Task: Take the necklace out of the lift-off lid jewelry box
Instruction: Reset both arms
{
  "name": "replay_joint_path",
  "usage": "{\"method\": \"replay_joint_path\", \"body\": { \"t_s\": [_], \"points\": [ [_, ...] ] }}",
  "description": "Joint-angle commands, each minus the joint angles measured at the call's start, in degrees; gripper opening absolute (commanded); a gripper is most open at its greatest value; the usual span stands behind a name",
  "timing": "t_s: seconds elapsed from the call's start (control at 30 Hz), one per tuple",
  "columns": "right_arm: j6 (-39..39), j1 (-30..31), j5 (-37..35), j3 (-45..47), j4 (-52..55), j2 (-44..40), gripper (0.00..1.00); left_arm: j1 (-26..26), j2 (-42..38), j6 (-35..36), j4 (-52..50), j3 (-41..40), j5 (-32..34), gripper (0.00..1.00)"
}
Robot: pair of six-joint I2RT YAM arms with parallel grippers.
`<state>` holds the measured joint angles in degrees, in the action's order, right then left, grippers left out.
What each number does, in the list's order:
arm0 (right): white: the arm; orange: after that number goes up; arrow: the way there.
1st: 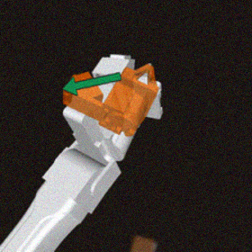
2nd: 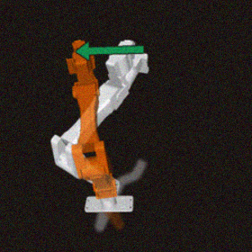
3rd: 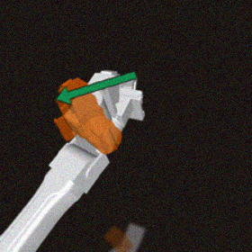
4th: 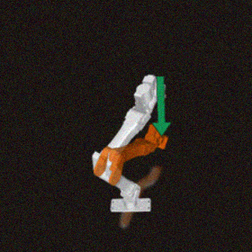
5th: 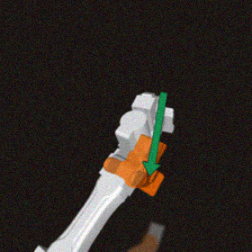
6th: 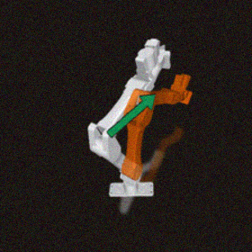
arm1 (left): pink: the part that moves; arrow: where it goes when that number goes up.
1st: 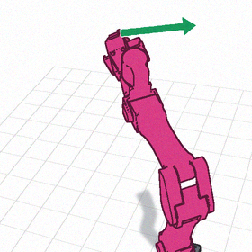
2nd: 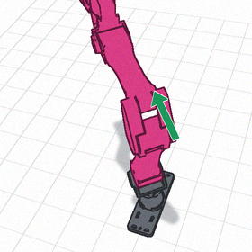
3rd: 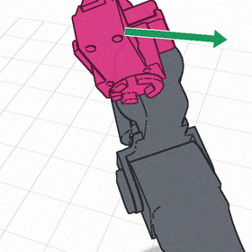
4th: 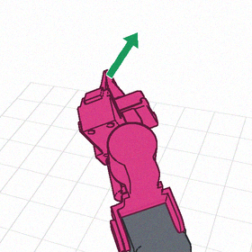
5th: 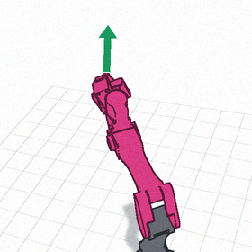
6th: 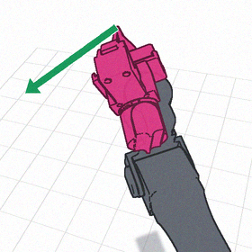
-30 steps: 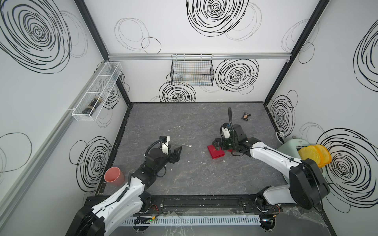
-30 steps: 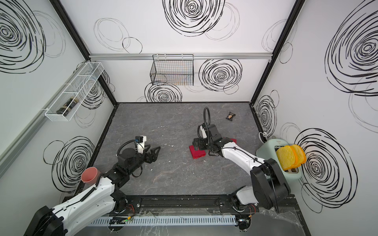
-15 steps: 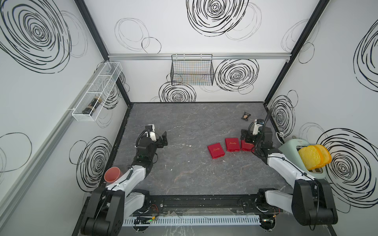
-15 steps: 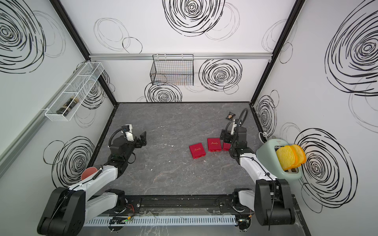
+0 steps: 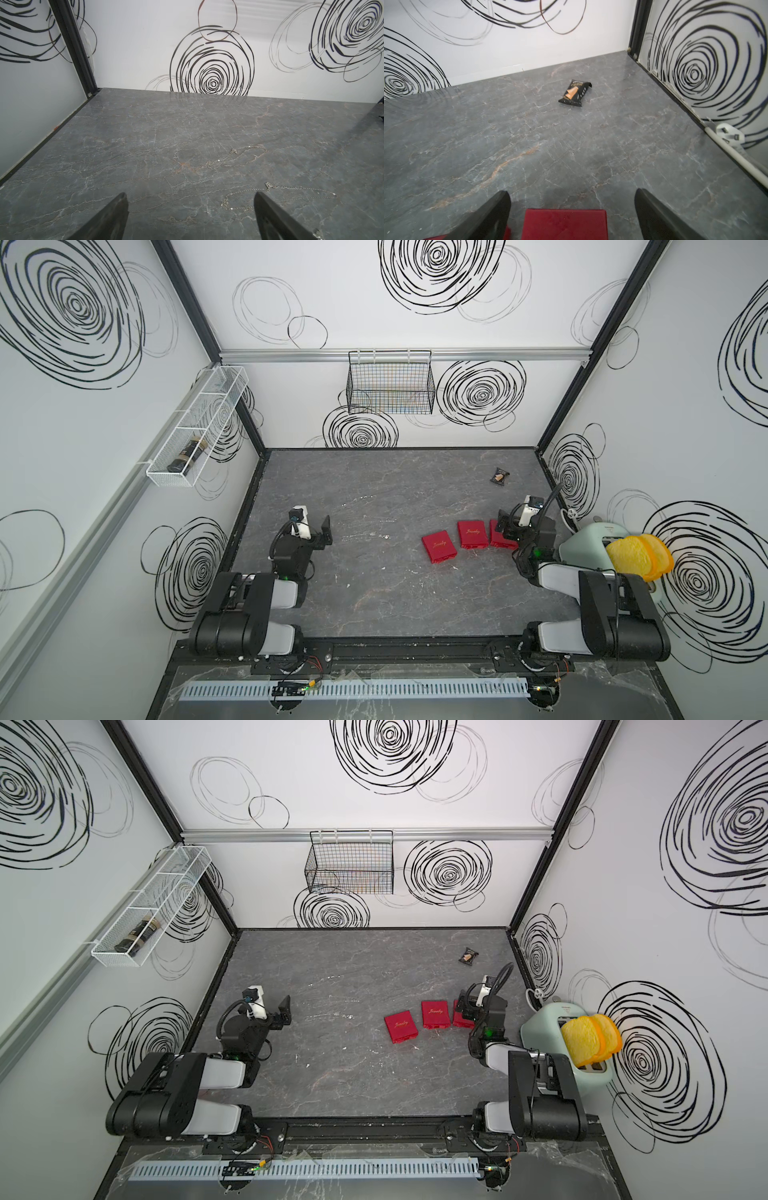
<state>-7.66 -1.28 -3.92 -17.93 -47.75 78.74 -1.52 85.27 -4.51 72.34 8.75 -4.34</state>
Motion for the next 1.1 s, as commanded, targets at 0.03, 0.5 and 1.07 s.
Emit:
{"method": "replay_joint_path", "body": {
  "t_s": [0.03, 0.5, 1.07],
  "points": [
    [5.1, -0.1, 2.8, 7.3, -26.5, 8.2, 0.97, 0.2, 0.7, 1.4, 10.7, 0.1, 0.6, 0.96],
    [4.2, 1.2, 2.0, 2.5, -13.9, 6.0, 0.97, 2.0, 0.5, 2.4, 7.7, 1.3, 4.3, 0.96],
    [4.2, 1.1, 2.1, 2.4, -14.0, 6.0, 0.97, 2.4, 0.4, 2.7, 7.6, 1.4, 5.1, 0.96]
  ]
}}
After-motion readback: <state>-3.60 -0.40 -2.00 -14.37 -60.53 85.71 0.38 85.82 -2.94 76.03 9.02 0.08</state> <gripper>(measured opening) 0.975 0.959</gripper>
